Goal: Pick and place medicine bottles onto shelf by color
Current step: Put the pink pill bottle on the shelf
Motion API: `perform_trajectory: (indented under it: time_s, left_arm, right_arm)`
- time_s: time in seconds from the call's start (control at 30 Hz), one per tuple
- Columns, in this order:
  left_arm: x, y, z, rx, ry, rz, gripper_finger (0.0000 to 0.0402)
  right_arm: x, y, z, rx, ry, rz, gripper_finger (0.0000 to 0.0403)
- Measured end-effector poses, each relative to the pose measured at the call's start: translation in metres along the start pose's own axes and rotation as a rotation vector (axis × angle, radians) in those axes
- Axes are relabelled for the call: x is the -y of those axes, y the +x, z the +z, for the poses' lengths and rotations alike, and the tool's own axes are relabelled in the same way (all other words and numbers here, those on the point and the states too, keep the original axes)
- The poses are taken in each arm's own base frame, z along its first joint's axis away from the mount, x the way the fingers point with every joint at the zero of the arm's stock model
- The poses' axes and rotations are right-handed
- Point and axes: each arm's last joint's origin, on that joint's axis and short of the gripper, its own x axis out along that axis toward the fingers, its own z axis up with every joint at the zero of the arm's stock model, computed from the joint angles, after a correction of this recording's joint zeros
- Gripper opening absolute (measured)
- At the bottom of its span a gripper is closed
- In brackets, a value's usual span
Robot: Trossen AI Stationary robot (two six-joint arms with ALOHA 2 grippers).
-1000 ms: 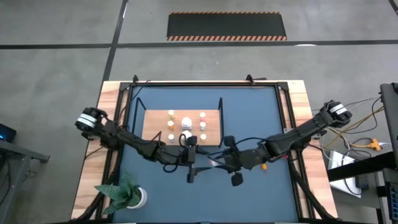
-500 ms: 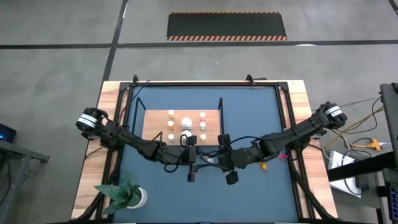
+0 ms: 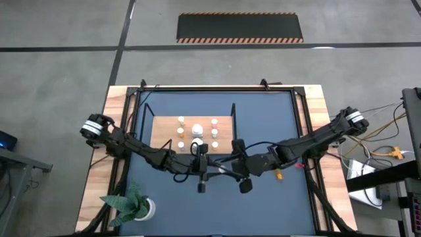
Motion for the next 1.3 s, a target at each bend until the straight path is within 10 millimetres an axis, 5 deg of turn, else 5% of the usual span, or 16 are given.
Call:
perform_trajectory:
  time_s: [0.2,0.37,0.57,0.73,0.93,1.17,1.3]
  left_arm:
    - [-0.002,-0.007,0.000,-0.047,0.013,0.004,0.0105]
    - [-0.004,-0.036,0.018,-0.120,0.000,0.086,0.0106]
    - [-0.002,-0.085,0.035,-0.118,-0.011,0.541,0.0107]
    - [0.000,-0.104,0.018,-0.028,-0.079,0.861,0.0107]
    - [0.010,-0.106,0.002,-0.046,-0.064,0.823,0.0107]
    - [0.022,-0.119,0.033,-0.039,-0.021,0.708,0.0107]
    - [0.031,-0.109,0.043,0.007,-0.063,0.513,0.0107]
  right_arm:
    - [0.007,-0.020,0.003,0.006,0.015,0.000,0.0215]
    - [0.013,-0.039,0.001,0.010,0.066,0.001,0.0219]
    - [0.011,-0.043,-0.013,0.031,0.072,0.003,0.0219]
    - [0.007,-0.036,-0.027,0.047,0.075,0.004,0.0219]
    - [0.003,-0.029,-0.041,0.043,0.104,0.005,0.0219]
    - [-0.002,-0.021,-0.056,0.111,0.131,0.000,0.0219]
    - [-0.005,-0.013,-0.066,0.292,0.089,-0.026,0.0219]
